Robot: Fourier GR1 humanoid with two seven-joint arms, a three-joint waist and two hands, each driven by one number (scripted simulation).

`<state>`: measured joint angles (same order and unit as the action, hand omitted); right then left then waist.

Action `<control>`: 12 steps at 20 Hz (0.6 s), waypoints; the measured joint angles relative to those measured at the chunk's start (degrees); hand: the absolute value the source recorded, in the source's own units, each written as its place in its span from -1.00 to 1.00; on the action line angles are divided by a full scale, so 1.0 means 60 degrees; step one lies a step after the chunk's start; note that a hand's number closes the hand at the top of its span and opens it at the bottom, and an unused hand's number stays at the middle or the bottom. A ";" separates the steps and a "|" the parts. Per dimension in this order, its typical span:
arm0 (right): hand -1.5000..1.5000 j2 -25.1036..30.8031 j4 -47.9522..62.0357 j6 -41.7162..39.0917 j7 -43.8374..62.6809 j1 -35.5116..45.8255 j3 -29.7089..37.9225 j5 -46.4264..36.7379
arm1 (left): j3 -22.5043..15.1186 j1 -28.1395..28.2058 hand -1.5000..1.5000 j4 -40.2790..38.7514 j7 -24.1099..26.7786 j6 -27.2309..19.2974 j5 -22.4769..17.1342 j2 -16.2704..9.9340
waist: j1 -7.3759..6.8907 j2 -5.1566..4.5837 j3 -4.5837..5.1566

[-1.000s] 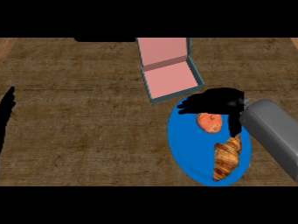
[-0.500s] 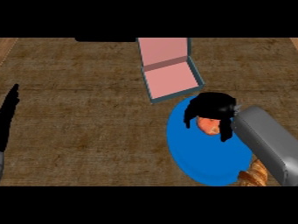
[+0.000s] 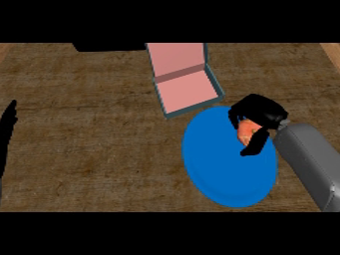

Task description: Pick the squash from the plate and place it in the cardboard box

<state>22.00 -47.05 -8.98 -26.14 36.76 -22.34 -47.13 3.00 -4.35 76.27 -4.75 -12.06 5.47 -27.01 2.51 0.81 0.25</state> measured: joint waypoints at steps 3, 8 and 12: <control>1.00 0.0281 0.0384 0.0690 0.1984 -0.0466 0.1152 0.0308 | 0.0159 0.0207 0.00 -0.0049 -0.0004 -0.0097 -0.0022 -0.0048 | 0.0373 0.0091 -0.0002; 1.00 0.0446 -0.0234 0.2133 0.5087 -0.0808 0.2106 0.0057 | 0.0310 0.0375 0.00 -0.0073 0.0026 -0.0079 -0.0078 -0.0131 | 0.0440 0.0157 0.0009; 1.00 0.0496 -0.1904 0.2780 0.6906 -0.1074 0.2253 -0.0371 | 0.0357 0.0454 0.00 -0.0146 0.0173 -0.0017 -0.0106 -0.0131 | 0.0413 0.0169 0.0010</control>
<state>24.98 -58.48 7.71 15.29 30.31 -8.82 -49.35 5.14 -1.63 75.39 -3.71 -12.17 4.83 -27.79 4.99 1.82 0.31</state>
